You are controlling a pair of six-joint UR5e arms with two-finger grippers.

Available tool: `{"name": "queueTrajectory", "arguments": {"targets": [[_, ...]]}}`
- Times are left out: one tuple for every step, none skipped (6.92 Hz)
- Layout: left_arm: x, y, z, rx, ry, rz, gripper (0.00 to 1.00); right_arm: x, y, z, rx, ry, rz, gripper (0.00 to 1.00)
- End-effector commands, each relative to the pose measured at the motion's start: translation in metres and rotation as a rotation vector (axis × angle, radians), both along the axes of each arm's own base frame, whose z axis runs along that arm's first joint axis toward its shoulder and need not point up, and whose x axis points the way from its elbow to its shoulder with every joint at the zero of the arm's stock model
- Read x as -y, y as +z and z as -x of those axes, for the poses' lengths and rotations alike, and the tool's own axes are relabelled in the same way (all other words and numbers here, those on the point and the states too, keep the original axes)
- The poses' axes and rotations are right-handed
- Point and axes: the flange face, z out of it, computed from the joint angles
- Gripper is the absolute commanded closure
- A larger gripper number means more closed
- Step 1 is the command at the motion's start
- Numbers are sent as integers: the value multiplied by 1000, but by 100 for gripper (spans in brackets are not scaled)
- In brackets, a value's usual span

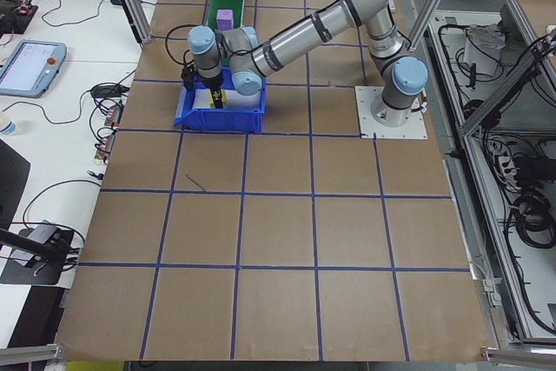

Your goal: Move block left to right into plate

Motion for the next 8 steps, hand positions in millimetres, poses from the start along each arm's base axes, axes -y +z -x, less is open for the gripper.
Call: {"name": "queueTrajectory", "arguments": {"targets": [[2, 27, -1, 12, -10, 45, 90, 4, 3, 5, 3, -10, 12, 0], [-5, 57, 4, 13, -12, 49, 89, 10, -2, 6, 6, -13, 16, 0], [-17, 99, 9, 6, -15, 29, 89, 49, -13, 16, 13, -39, 67, 0], [-24, 135, 21, 3, -28, 17, 89, 72, -25, 40, 3, -76, 52, 0], [-27, 164, 56, 25, -79, 37, 89, 93, -50, 63, -8, -92, 14, 0], [-35, 193, 110, 44, -149, 60, 88, 117, -75, 95, -7, -120, -26, 0], [-39, 200, 150, 88, -178, 70, 88, 148, -105, 124, -1, -122, -20, 0], [-39, 186, 175, 64, -191, 51, 88, 164, -127, 133, 10, -86, -8, 0]]}}
